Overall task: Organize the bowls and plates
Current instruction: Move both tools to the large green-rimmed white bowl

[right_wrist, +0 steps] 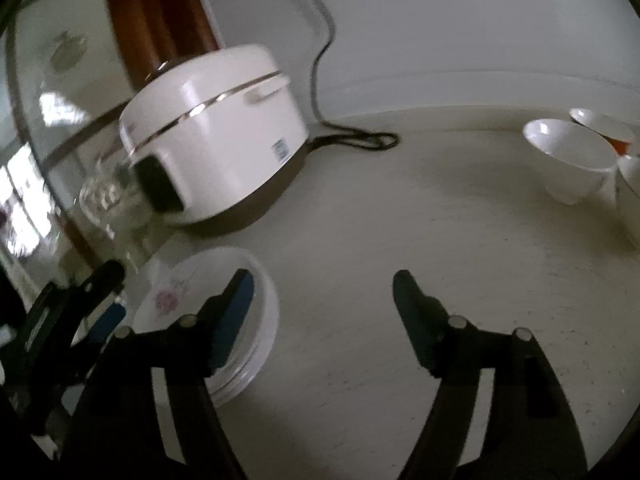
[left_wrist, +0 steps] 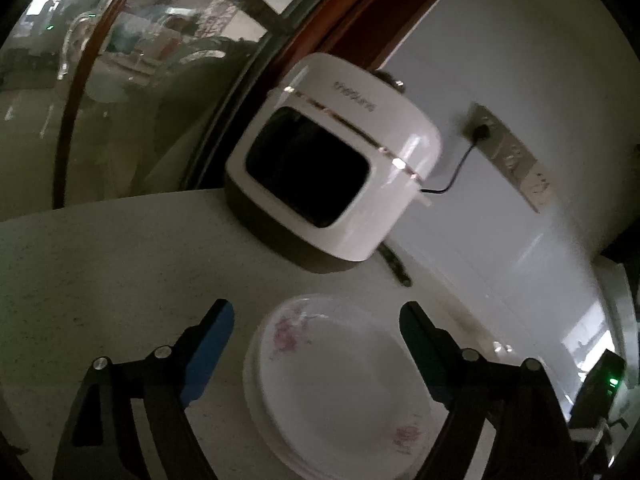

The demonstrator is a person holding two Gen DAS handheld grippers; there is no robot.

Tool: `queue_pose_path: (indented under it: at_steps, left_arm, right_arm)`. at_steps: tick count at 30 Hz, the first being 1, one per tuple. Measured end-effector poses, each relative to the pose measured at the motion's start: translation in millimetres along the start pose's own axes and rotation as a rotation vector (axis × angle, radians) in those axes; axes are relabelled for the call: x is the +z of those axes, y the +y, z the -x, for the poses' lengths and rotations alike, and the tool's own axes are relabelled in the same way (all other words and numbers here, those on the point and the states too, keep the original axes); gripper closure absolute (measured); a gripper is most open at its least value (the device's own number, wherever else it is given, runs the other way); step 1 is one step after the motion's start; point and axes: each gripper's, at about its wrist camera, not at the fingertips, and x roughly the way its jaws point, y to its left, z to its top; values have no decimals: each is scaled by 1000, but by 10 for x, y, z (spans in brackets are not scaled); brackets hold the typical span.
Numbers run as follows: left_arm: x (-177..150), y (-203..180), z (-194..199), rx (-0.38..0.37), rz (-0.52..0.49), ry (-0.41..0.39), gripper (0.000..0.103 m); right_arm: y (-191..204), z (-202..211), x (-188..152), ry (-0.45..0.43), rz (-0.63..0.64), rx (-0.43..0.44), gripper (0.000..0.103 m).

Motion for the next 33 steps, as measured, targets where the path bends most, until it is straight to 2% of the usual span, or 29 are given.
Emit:
queue_pose_path:
  at_steps: [6,9,12,13,15,17,19,21,22,24,26,28,30,33]
  left_arm:
    - [-26,-82,61,-32,-26,-22,14]
    - [-82,-191,189,-62,-63,-74,14]
    - [-204,-460,298,-105,-165,-100,14]
    - [-237,-545,313,-111,-201,-102,14]
    - [-372,-837,370,-155,-328,-110,14]
    - [-493,-1093,372,-209,-413,-92,11]
    - [-588,-1364,285,-264,-461,-19,2]
    - [-665,-1663,60,-308,-487,124,0]
    - [-696,-1774,-51,-324,-489,186,0]
    - [-797,-2012,-317,-370,-468,341,0]
    - [-882,-2185,-523,-401,-444,433,0]
    - [-968,-2350,-722,-408,-424,487,0]
    - [-1084,-2513,-877,-411,-396,555,0]
    - [-1220,-2777,-1066,-402,-389,621,0]
  right_arm:
    - [-227,-11,43,-21,-116,24,22]
    - [-271,81,67,-84,-130,25,22]
    - [-336,358,99,-243,-156,43,22]
    - [-381,528,92,-331,-168,32,22]
    - [-457,755,92,-423,-170,-11,15]
    - [-611,988,122,-474,-165,-55,14]
    - [-829,1172,207,-484,-153,-131,14]
    - [-1133,1314,317,-484,-169,-218,12]
    - [-1376,1358,406,-453,-195,-285,11]
    - [-1831,1330,560,-329,-262,-316,11]
    - [-2192,1228,652,-204,-319,-301,11]
    - [-2471,1157,697,-137,-312,-303,11]
    - [-2598,1117,726,-121,-301,-299,12]
    - [-2731,1002,763,-37,-297,-270,13]
